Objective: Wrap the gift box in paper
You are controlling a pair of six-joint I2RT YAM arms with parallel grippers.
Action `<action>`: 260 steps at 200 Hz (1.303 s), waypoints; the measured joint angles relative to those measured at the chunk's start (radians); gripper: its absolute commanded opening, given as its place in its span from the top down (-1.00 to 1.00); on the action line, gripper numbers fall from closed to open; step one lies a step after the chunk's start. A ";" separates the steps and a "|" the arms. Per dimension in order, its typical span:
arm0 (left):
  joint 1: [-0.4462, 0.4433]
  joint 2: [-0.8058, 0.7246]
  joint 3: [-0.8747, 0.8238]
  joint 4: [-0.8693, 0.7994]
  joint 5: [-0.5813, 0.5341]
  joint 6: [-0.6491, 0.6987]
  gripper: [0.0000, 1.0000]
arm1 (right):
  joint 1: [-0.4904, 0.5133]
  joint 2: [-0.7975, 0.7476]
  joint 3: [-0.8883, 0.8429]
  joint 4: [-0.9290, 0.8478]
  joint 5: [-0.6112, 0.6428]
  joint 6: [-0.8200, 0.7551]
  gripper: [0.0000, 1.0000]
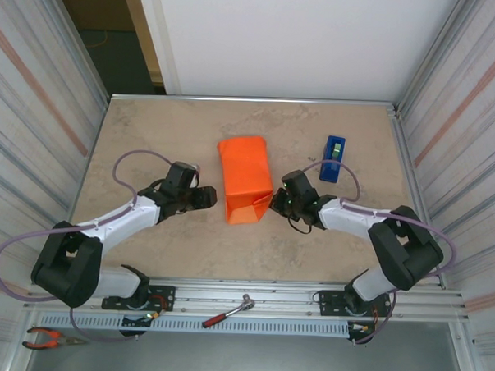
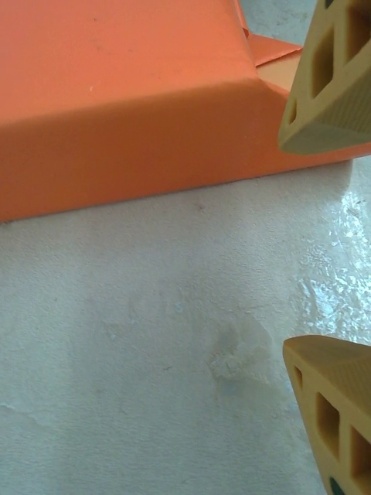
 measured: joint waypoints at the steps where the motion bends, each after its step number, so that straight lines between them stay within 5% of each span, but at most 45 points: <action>1: 0.000 0.000 0.000 0.000 0.000 0.000 -0.25 | 0.001 0.003 0.002 0.000 -0.001 0.000 1.00; 97: 0.000 0.000 -0.006 0.005 0.011 -0.015 -0.24 | 0.038 0.134 0.031 0.066 0.003 0.027 1.00; 260: 0.000 0.000 -0.006 0.012 0.024 -0.015 -0.25 | 0.128 0.130 0.019 0.064 0.013 0.035 1.00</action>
